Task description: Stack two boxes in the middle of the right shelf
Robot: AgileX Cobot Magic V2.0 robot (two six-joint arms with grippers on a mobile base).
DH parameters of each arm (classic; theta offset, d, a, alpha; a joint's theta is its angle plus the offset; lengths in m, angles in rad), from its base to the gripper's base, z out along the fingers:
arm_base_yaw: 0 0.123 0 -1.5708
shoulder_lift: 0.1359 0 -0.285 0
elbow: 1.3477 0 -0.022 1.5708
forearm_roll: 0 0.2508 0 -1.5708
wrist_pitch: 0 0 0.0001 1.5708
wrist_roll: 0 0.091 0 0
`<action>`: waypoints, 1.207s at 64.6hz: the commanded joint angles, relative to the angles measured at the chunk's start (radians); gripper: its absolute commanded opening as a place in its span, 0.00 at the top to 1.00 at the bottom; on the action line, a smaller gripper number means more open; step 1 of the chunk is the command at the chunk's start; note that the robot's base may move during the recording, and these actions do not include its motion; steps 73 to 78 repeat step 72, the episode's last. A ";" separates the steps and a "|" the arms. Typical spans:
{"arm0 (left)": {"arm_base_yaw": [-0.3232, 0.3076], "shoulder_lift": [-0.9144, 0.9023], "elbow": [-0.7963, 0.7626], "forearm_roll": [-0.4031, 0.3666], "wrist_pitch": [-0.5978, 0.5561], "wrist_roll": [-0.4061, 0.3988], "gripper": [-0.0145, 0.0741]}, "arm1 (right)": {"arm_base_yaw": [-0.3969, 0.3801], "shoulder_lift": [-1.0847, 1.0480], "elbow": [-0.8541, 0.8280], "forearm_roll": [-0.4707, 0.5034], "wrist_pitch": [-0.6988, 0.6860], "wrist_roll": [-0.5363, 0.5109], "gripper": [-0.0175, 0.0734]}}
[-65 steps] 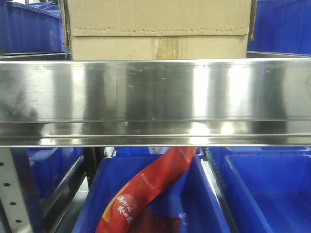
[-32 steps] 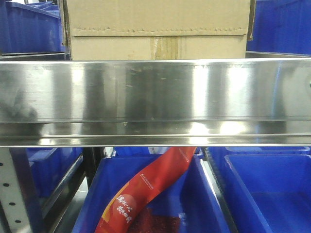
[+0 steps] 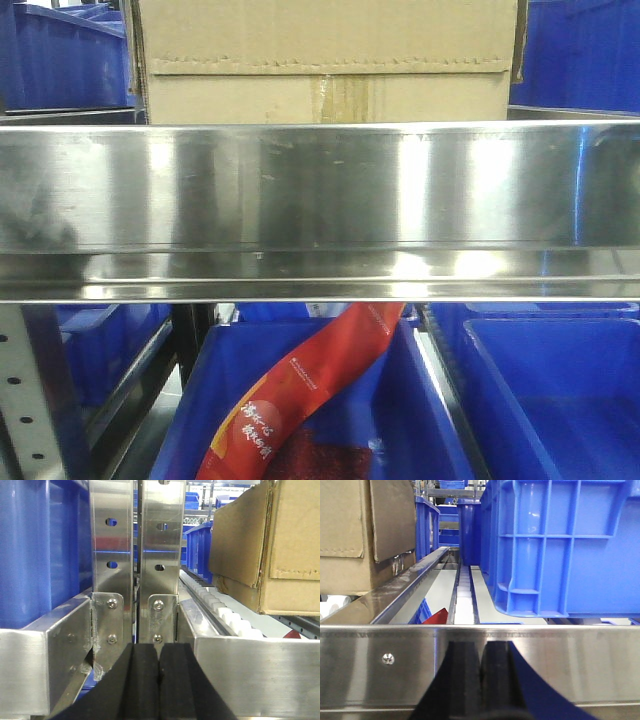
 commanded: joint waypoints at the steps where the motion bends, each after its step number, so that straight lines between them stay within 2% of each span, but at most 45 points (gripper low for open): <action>1: 0.005 -0.005 -0.002 -0.004 -0.013 0.000 0.96 | -0.005 -0.007 0.001 -0.003 -0.011 0.006 0.98; 78: 0.005 -0.005 -0.002 -0.004 -0.013 0.000 0.96 | -0.005 -0.007 0.001 -0.003 -0.011 0.006 0.98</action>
